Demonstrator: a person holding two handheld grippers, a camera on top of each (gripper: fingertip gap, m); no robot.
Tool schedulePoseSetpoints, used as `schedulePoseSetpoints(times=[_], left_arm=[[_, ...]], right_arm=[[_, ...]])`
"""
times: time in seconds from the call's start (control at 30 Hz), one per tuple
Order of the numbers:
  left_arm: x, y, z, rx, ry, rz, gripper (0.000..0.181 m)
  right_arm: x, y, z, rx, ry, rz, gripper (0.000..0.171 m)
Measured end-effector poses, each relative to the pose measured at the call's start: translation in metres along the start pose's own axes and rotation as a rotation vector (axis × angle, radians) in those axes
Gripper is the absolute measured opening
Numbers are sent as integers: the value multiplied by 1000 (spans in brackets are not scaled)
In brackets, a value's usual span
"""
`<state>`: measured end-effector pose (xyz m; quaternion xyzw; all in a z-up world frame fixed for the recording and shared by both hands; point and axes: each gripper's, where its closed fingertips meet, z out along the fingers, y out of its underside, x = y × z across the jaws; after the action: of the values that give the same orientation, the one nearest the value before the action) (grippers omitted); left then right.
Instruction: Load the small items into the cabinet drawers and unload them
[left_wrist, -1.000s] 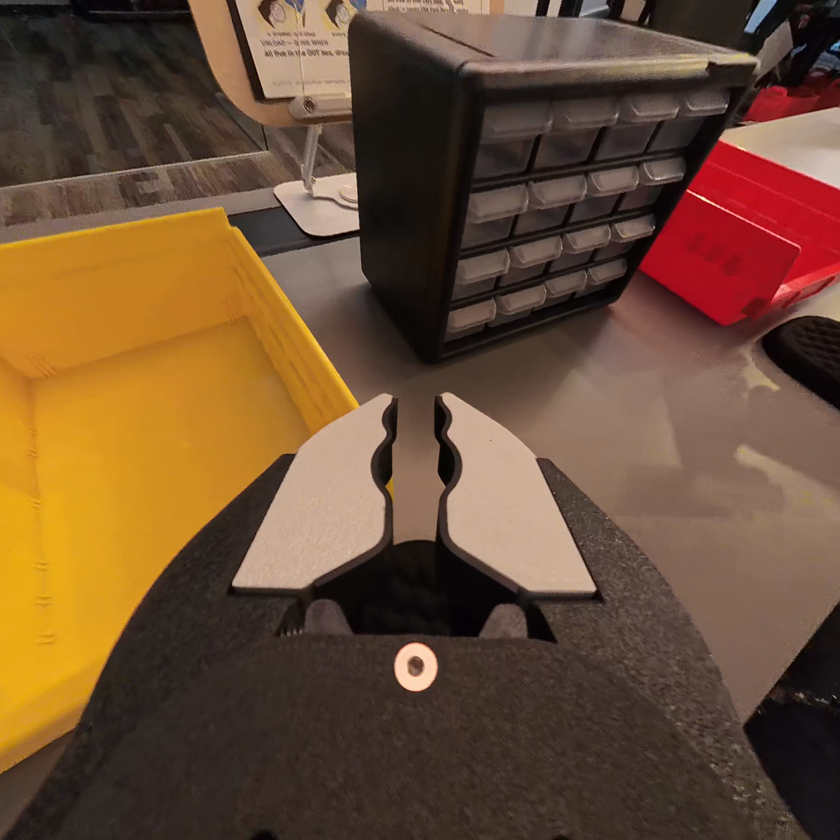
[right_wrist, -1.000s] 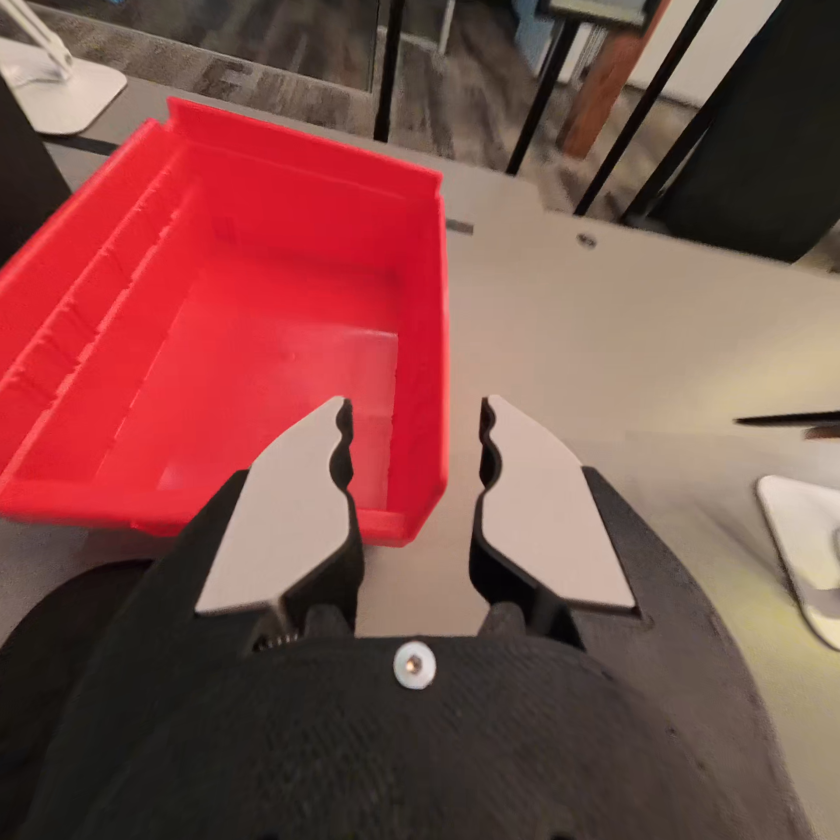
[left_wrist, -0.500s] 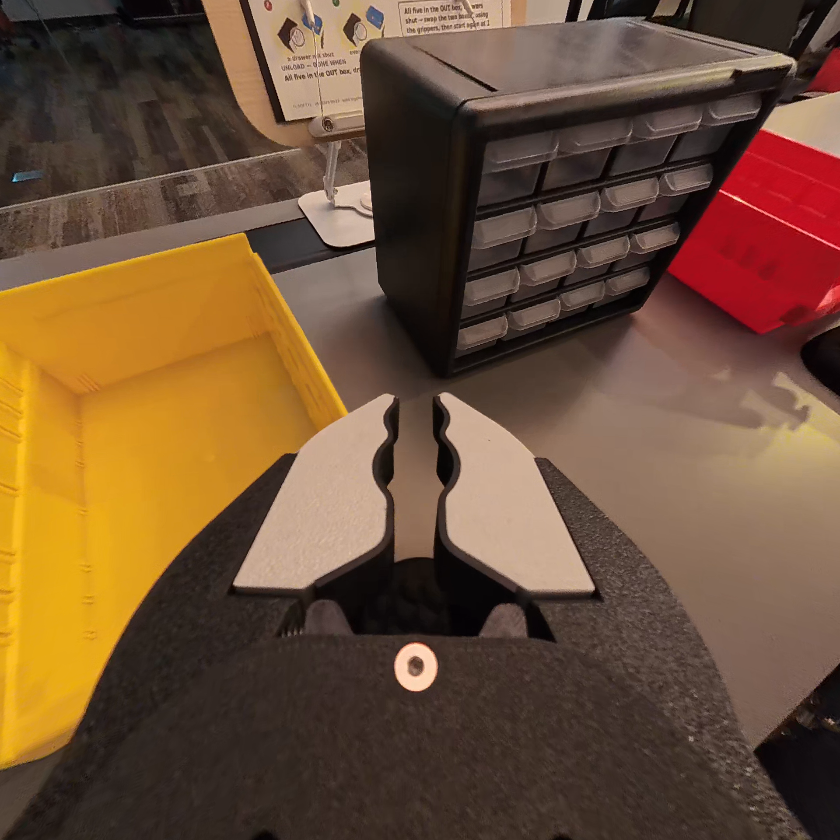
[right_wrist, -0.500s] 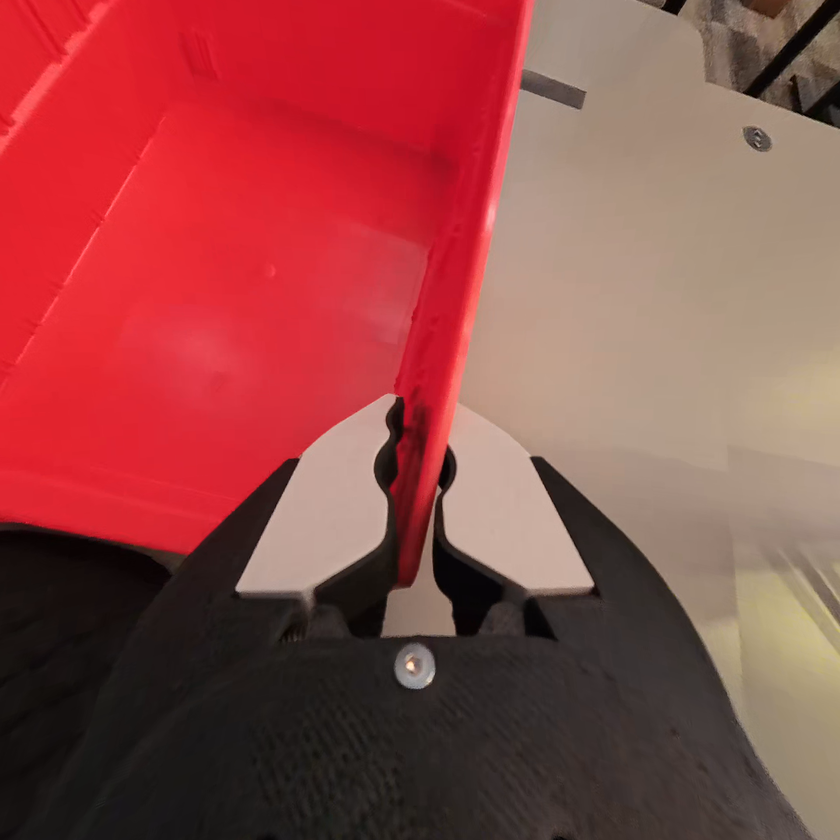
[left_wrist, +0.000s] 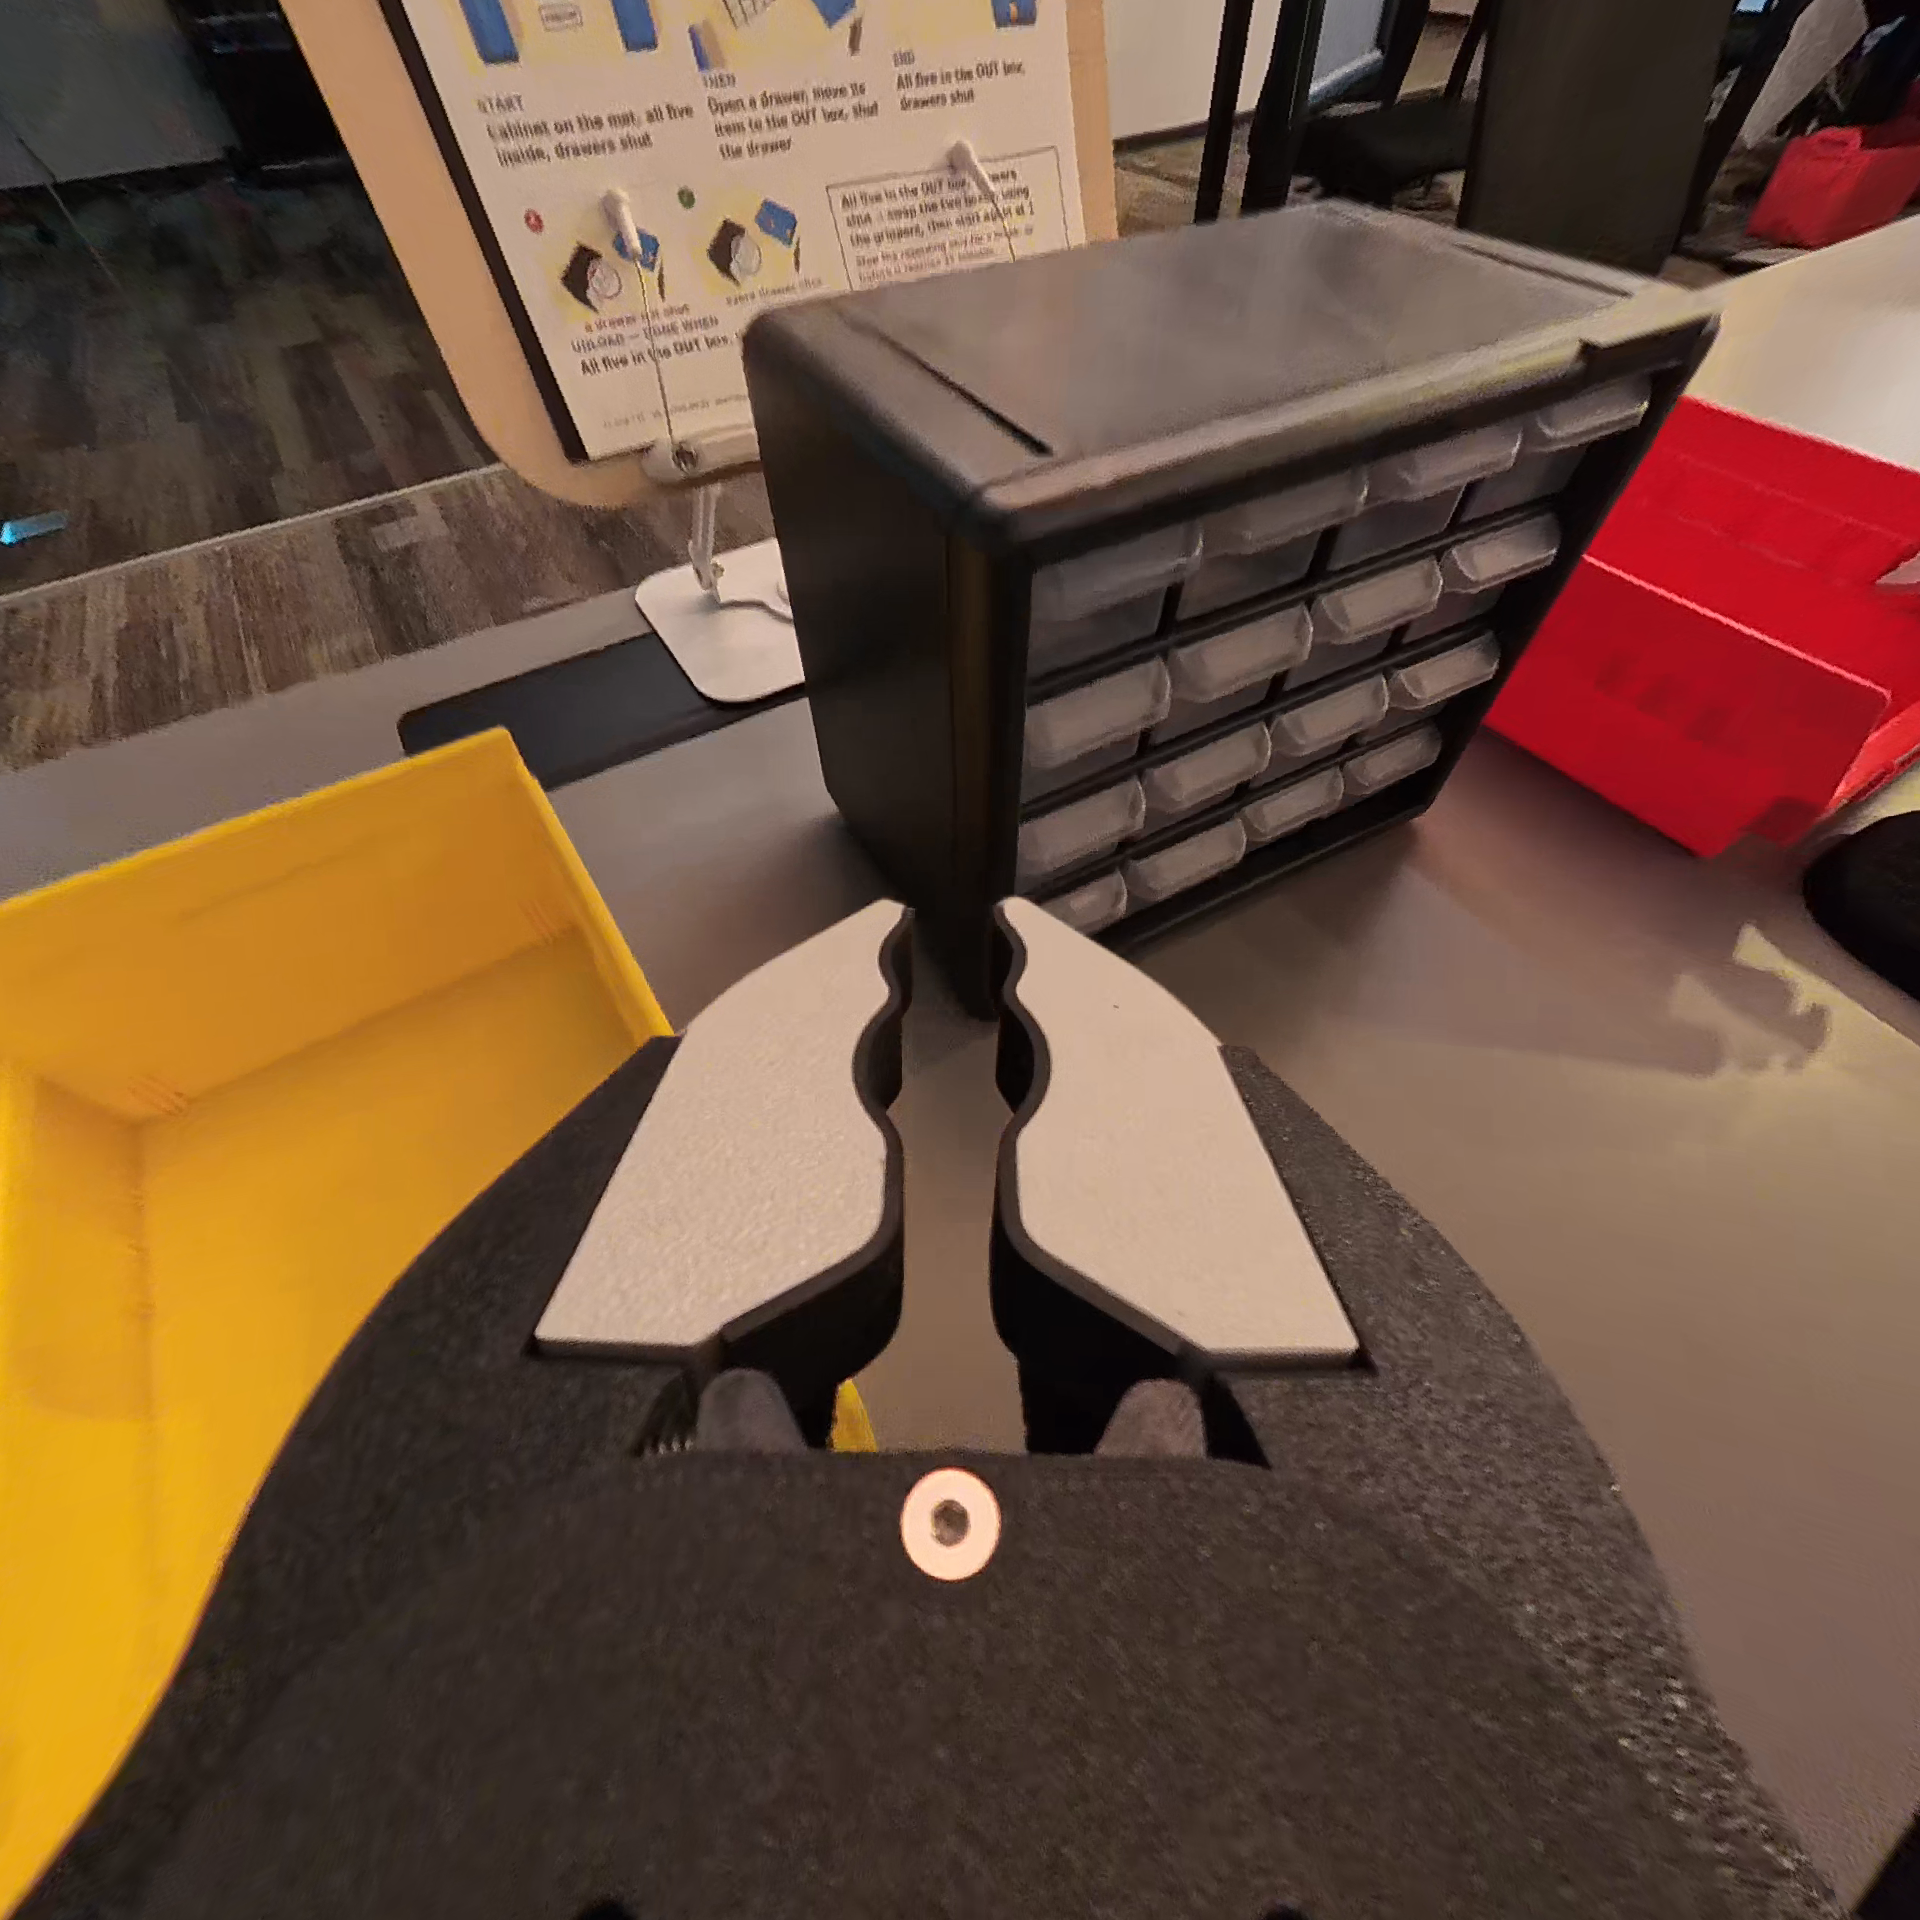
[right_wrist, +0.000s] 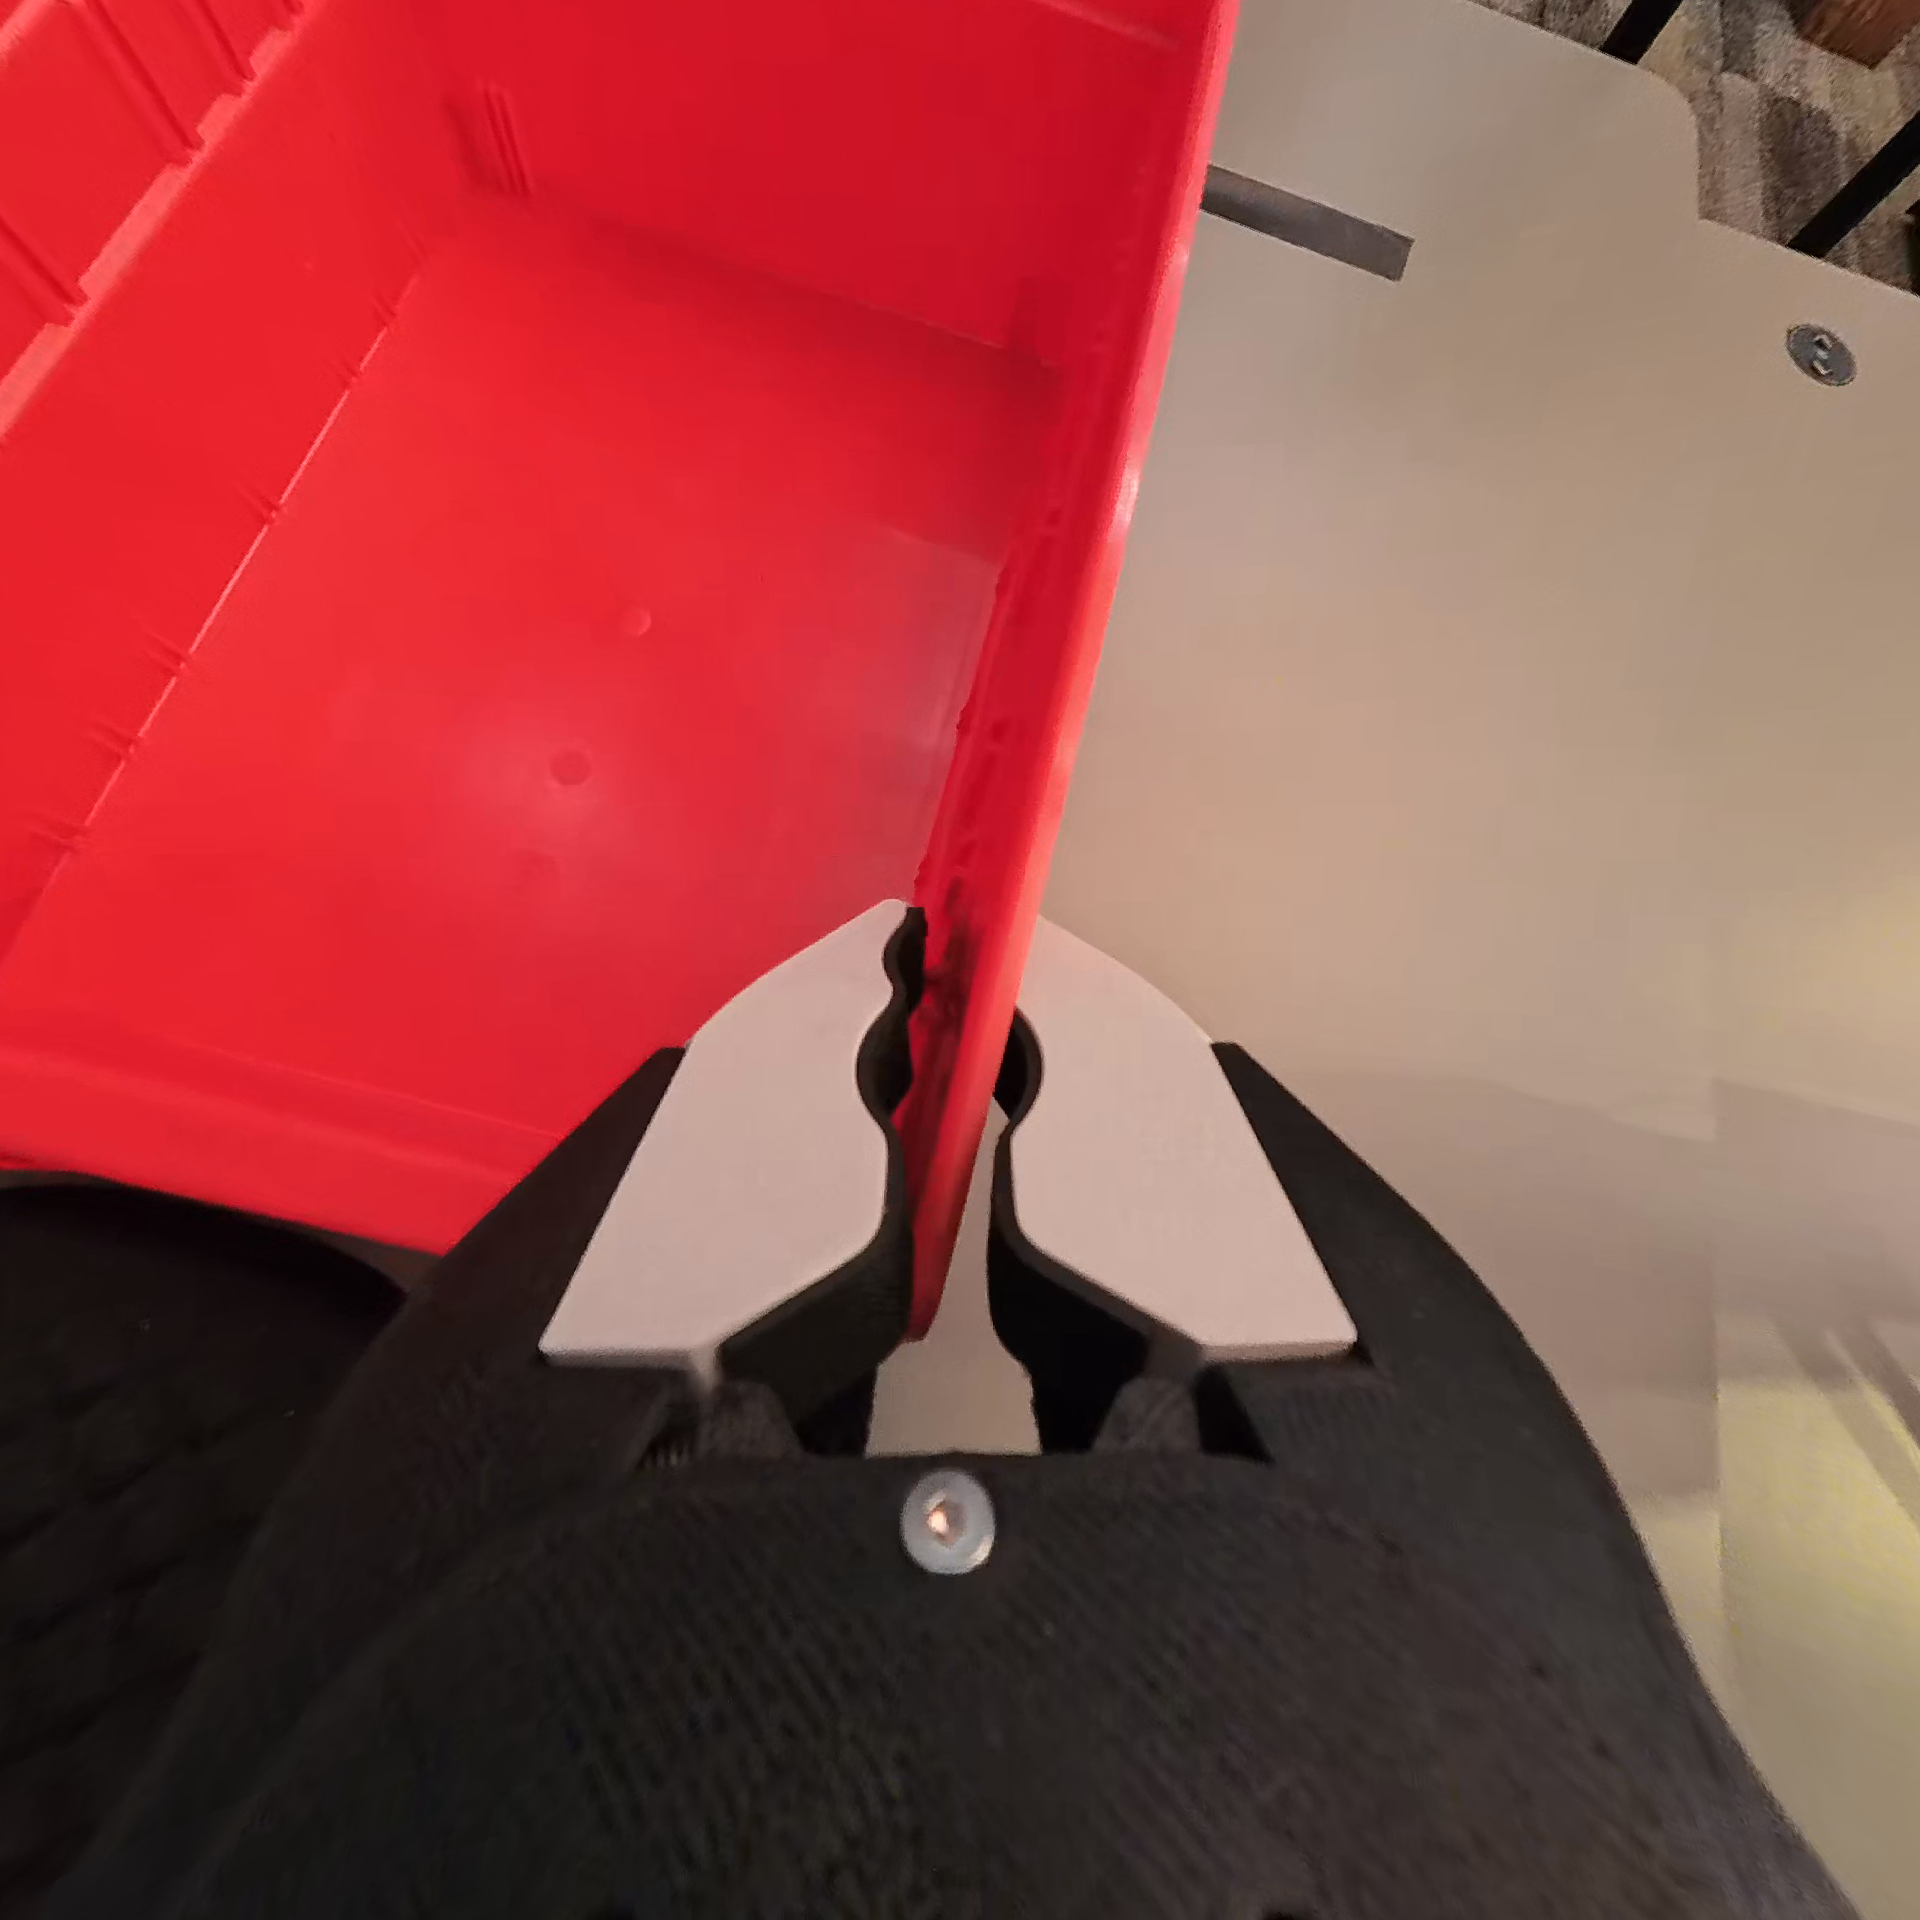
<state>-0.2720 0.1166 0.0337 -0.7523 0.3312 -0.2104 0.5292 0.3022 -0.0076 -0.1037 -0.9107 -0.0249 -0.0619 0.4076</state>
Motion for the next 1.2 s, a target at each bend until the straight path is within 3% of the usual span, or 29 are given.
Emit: schedulePoseSetpoints(times=[0.2, 0.27, 0.43, 0.57, 0.67, 0.73, 0.93, 1.07, 1.2], left_arm=[[-20, -54, -8, 103, -23, 15, 18], [-29, -75, -16, 140, -46, 28, 22], [-48, -124, -48, 294, -93, 44, 24], [-54, -156, -67, 396, -50, 15, 28], [-58, -160, -63, 349, -26, -3, 36], [-57, -161, -59, 347, -24, 21, 36], [-65, -156, -55, 418, -108, 134, 25], [-74, -150, -50, 414, -115, 136, 24], [-79, -149, -48, 449, -105, 139, 15]], right_arm=[[1, -1, -1, 3, 7, -27, 14], [7, -10, -10, 52, 80, -53, 32], [13, -66, -68, 285, 240, -86, 37], [-24, -135, -116, 496, 175, -102, 38], [-60, -193, -141, 675, 95, -98, 49], [-74, -228, -155, 790, 110, -85, 68], [-122, -293, -165, 957, -14, -113, 75], [-144, -310, -155, 979, -136, -93, 65], [-150, -312, -141, 1002, -142, -73, 47]])
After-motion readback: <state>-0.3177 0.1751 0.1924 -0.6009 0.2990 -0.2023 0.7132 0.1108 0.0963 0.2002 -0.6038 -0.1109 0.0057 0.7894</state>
